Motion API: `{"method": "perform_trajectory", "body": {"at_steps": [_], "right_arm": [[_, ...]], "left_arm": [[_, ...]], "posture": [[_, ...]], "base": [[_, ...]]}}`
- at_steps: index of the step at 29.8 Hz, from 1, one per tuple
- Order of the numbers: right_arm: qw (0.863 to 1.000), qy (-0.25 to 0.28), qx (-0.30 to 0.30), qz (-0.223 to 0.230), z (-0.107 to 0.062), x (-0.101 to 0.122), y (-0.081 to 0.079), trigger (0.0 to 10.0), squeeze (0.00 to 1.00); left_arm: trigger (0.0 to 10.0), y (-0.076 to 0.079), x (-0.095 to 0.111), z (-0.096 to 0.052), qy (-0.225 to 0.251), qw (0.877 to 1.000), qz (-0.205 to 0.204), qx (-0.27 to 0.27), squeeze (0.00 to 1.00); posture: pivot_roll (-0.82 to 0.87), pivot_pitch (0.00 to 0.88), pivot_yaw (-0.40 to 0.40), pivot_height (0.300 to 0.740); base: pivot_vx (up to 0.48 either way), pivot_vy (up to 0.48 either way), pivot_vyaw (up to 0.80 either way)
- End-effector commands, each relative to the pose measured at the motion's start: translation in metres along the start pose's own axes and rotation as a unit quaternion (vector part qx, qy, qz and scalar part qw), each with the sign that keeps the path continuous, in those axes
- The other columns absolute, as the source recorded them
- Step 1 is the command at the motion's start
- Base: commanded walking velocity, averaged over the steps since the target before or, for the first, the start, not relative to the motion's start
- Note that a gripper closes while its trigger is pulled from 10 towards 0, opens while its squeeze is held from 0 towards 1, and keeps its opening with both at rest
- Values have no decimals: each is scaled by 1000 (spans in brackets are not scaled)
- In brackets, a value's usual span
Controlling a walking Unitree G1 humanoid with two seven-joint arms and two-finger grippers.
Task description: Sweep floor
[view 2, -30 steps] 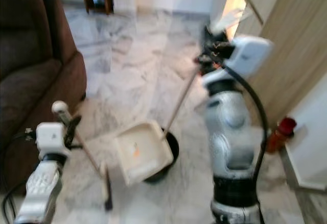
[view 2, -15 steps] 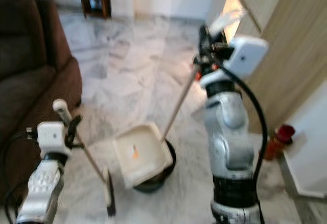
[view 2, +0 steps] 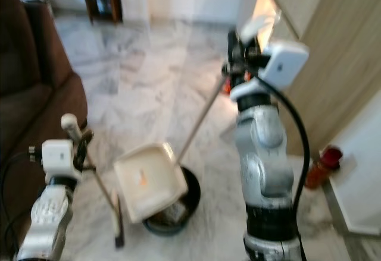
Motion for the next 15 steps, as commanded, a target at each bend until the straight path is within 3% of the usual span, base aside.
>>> {"method": "perform_trajectory", "body": {"at_steps": [1, 6, 15], "right_arm": [[999, 45, 1, 1, 4, 23, -2, 10000, 0], [999, 47, 2, 1, 5, 23, -2, 10000, 0], [998, 64, -3, 13, 4, 27, -2, 10000, 0]], "left_arm": [[10000, -1, 11, 3, 21, 1000, 2, -2, 0], [10000, -1, 10, 3, 21, 1000, 2, -3, 0], [10000, 2, 10, 3, 24, 1000, -3, -8, 0]], "posture": [[74, 34, -43, 740], [76, 34, -44, 740], [72, 30, -43, 740]], "base": [[274, 0, 0], [273, 0, 0], [0, 0, 0]]}}
Point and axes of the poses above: a point about 5 cm out from each wrist's last joint towards the gripper, its own z axis pointing out of the wrist towards the gripper, its own x axis along the axis of the wrist's last joint, y = z × x, the point moved 4 cm from there along z, pointing out of the wrist towards the gripper, and after that the axes turned 11 degrees about -z, right-handed, at the moved point
